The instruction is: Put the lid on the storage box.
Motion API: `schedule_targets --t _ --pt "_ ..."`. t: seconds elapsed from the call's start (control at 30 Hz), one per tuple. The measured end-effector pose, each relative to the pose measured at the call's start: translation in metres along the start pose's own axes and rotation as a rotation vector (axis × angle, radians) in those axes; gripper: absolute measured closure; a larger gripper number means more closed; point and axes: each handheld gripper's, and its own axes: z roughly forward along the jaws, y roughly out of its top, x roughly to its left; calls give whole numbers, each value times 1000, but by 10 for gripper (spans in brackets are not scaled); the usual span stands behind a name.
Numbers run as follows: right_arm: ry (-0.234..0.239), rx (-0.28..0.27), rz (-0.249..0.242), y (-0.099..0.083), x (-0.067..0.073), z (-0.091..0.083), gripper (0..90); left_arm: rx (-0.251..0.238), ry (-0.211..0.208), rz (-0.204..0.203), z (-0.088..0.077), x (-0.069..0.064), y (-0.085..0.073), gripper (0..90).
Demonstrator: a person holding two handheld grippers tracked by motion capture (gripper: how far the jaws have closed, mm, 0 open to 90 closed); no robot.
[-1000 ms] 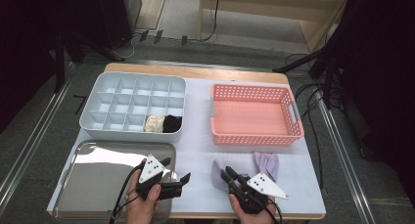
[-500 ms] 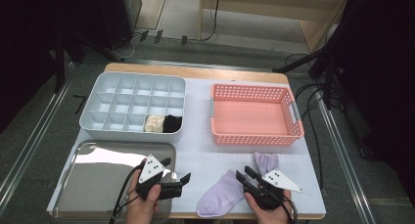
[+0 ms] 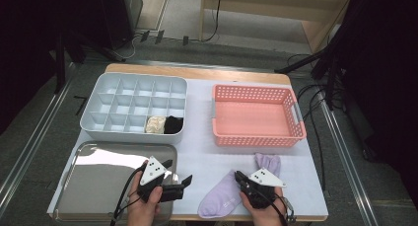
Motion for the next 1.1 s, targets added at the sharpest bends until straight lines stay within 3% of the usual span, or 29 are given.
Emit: schedule_targets --t 0.13,0.23,0.33,0.47,0.6,0.7,0.97,1.03,1.1 --pt "-56 -25 131 3 -20 -3 873 0 0 -4 1 0 0 163" --pt "-121 -29 143 3 -27 -8 849 2 1 -1 2 0 -1 164" --pt "-121 -81 177 2 -33 -15 722 2 4 0 1 0 -1 164" --pt "-26 -140 109 0 -12 -26 674 1 3 -6 1 0 0 163" --pt "78 -86 32 -9 20 -20 730 -3 3 -4 0 0 1 163" --pt "129 -53 17 -13 36 -12 728 -11 0 -4 -1 -1 1 164" --pt "219 -75 -16 -16 59 -14 686 -13 -6 -9 -2 1 1 164" --pt "240 -51 -31 -17 62 -13 686 -9 0 -9 -2 1 1 164" --pt "215 -18 -65 -21 66 -8 778 -5 0 -12 -1 0 1 164"
